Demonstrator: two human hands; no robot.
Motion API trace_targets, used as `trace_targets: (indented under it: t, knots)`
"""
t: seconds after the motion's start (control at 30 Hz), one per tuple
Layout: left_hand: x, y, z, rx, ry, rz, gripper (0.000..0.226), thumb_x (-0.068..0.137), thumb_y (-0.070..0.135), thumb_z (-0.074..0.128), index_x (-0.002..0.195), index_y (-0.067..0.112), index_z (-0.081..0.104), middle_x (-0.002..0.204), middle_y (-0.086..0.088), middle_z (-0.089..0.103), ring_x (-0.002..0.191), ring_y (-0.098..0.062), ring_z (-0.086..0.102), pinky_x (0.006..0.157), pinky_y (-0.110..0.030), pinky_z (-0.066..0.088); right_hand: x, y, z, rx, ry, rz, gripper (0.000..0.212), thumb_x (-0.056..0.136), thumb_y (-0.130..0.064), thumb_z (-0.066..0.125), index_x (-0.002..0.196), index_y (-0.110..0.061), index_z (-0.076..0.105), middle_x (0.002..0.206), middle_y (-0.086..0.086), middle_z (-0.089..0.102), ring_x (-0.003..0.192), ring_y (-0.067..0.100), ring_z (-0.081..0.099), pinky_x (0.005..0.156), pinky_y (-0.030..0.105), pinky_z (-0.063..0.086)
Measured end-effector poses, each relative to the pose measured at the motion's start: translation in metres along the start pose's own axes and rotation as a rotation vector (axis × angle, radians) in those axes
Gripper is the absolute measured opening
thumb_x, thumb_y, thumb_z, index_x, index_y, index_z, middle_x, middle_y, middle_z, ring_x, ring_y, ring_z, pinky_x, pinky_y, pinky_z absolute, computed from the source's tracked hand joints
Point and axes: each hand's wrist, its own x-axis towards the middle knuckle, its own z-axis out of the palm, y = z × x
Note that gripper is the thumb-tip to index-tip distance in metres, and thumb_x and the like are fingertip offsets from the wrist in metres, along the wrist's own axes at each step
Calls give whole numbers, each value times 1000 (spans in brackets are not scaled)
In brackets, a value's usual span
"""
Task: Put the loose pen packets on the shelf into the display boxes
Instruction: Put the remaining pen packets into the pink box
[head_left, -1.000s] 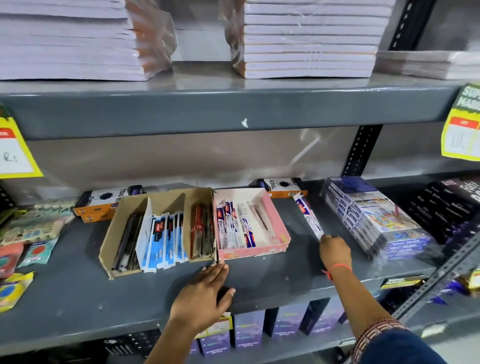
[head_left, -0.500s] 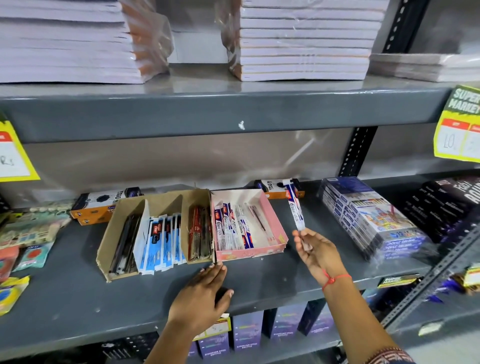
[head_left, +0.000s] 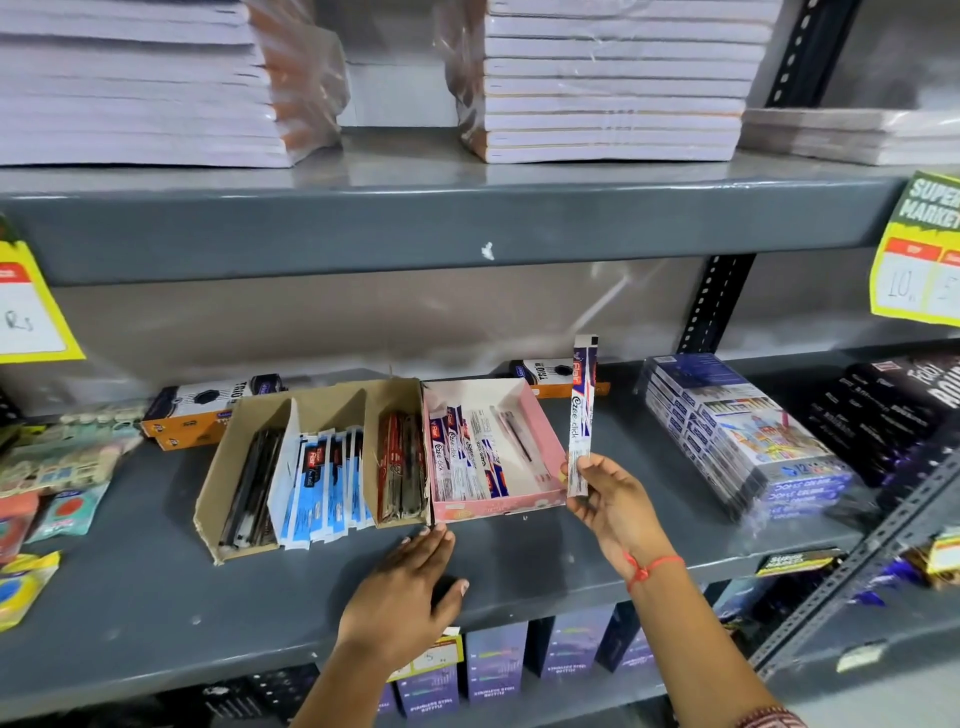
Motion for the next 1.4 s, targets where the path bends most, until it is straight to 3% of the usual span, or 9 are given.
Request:
trace_targets:
  t: [0.2,0.33,0.43,0.53,0.6,0.87,1.07,1.23,1.4]
  knots:
    - [3,-1,6,-21,41,29,115,56,77,-30,147,23,16,148,13,4,139,-9,4,105,-21,-8,2,-10,17,-96,-17,9,19,93,-6,52,78,-14,61,79,5,65,66,16,59,57,22,47]
    - [3,-3,0,-34,54,31,106,67,75,-21,144,22,27,149,10,17,139,-12,14,105,-23,-4,20,-11,50,-384,33,8,28,86,3,54,64,-14,61,66,4,60,44,11,51,37,16,41]
    - [1,-2,-3,-58,32,20,82,88,66,1,129,20,54,136,6,48,123,-15,48,101,-26,22,40,2,73,-671,39,-19,26,80,-2,63,58,-16,63,60,1,59,58,16,51,55,22,45]
    - [1,-1,1,-98,106,26,89,77,72,-3,144,23,27,150,9,25,137,-11,21,104,-16,6,54,13,92,-930,52,-46,11,80,-3,60,76,-2,70,84,14,71,82,28,63,79,28,50]
    - [1,-3,3,-91,120,27,89,71,67,-4,147,25,16,153,10,15,139,-8,11,105,-14,3,56,18,101,-1082,41,-54,15,80,-2,54,68,-4,61,92,20,69,84,30,62,76,27,49]
    - [3,-4,6,-24,145,84,77,81,62,6,147,24,15,153,8,13,139,-8,9,99,-12,-11,63,21,98,-1374,24,-10,34,90,-13,44,118,-1,59,124,20,61,115,34,58,91,35,48]
    - [3,-2,4,-119,70,69,56,85,54,36,117,17,64,122,4,62,108,-13,59,94,-21,31,66,26,87,-1496,-11,39,38,90,-11,51,126,-2,44,124,16,63,116,31,60,95,38,51]
    - [1,-5,9,-32,178,98,77,82,63,6,147,24,16,152,11,13,139,-6,10,98,-8,-14,73,25,90,-1404,-13,87,31,87,-4,53,118,0,54,119,16,66,111,31,63,91,35,52]
    - [2,-5,11,-29,197,117,79,79,64,4,147,25,14,153,10,12,139,-6,8,96,-6,-18,73,24,93,-1469,-16,95,20,88,-7,50,104,-5,62,115,16,67,107,30,64,87,32,52]
